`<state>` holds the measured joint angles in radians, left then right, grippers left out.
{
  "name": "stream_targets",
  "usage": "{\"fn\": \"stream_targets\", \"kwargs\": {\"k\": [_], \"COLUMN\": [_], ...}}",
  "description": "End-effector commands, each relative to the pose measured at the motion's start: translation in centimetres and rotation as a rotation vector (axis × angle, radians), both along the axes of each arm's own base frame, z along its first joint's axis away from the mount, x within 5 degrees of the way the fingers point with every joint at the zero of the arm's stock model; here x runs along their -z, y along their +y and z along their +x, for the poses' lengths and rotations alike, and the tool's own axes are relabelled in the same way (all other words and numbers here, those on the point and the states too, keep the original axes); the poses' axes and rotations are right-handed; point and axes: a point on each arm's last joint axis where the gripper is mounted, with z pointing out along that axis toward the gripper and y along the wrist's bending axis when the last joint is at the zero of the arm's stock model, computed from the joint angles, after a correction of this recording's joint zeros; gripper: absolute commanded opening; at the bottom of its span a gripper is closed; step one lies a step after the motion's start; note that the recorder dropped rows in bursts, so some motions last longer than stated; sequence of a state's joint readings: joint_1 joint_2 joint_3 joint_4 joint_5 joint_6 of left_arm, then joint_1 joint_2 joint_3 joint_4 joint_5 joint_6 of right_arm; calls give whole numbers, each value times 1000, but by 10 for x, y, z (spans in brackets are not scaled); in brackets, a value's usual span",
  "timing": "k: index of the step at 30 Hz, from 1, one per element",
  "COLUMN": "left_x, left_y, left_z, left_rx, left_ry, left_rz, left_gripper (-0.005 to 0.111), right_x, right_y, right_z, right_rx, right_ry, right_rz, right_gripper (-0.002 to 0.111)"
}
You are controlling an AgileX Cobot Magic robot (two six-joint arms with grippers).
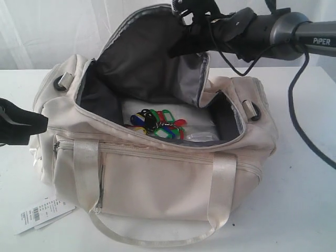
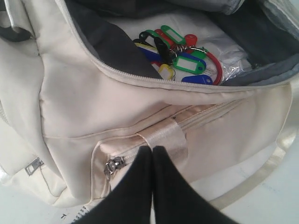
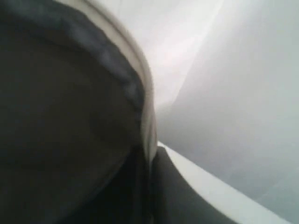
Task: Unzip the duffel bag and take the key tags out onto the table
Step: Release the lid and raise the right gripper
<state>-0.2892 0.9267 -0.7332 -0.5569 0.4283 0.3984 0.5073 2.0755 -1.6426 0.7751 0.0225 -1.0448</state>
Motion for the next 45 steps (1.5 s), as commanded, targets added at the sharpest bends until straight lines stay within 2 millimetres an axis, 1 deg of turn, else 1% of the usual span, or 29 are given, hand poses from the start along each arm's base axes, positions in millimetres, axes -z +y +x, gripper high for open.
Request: {"fn": "stream_targets", "kwargs": {"k": [1,4,6,9,14,16,18,21,24,25,28,31,34,37,39,40,42,45], "left_x": [0,0,0,0,0,0,0,0,0,0,0,0,0,0,0,0,0,0], "left_y": [-1,-1,-1,-1,-2,-2,-2,-2,-2,-2,-2,-2,-2,-2,-2,-2,-2,-2], "left_z": [-3,-3,-3,-3,-3,-3,-3,-3,-3,-3,-3,-3,-3,-3,-3,-3,-3,-3], "left_rx": [8,8,7,7,9,10,10,10,12,12,12,12,13,13,13,13,13,20], "left_ry": [11,11,13,14,19,22,22,22,20,20,20,20,19,19,19,19,19,9], "left_rz": [-16,-16,-20,-23,-25,-29,-29,-29,-27,-27,-27,-27,-27,-27,-27,-27,-27,-19], "left_gripper": [0,0,0,0,0,0,0,0,0,0,0,0,0,0,0,0,0,0], "right_x": [7,13,14,15,17,16,13,-5,-30,-42,-67,-88,-101,-108,-106,-106,-102,-98], "right_y": [-17,-28,-33,-40,-41,-41,-41,-42,-45,-46,-49,-52,-52,-50,-49,-48,-47,-47], "right_z": [15,22,23,25,23,22,20,15,8,4,-7,-19,-34,-51,-60,-65,-73,-83], "right_rx": [13,38,37,59,84,78,79,74,64,58,34,0,-61,-140,-199,-228,-277,-354], "right_ry": [178,249,288,328,408,427,440,423,379,356,323,310,348,426,499,537,605,689], "right_rz": [114,157,171,205,272,277,292,318,341,350,365,363,348,313,278,261,226,168], "right_gripper": [0,0,5,20,60,68,69,69,69,69,69,66,62,57,51,46,32,4]}}
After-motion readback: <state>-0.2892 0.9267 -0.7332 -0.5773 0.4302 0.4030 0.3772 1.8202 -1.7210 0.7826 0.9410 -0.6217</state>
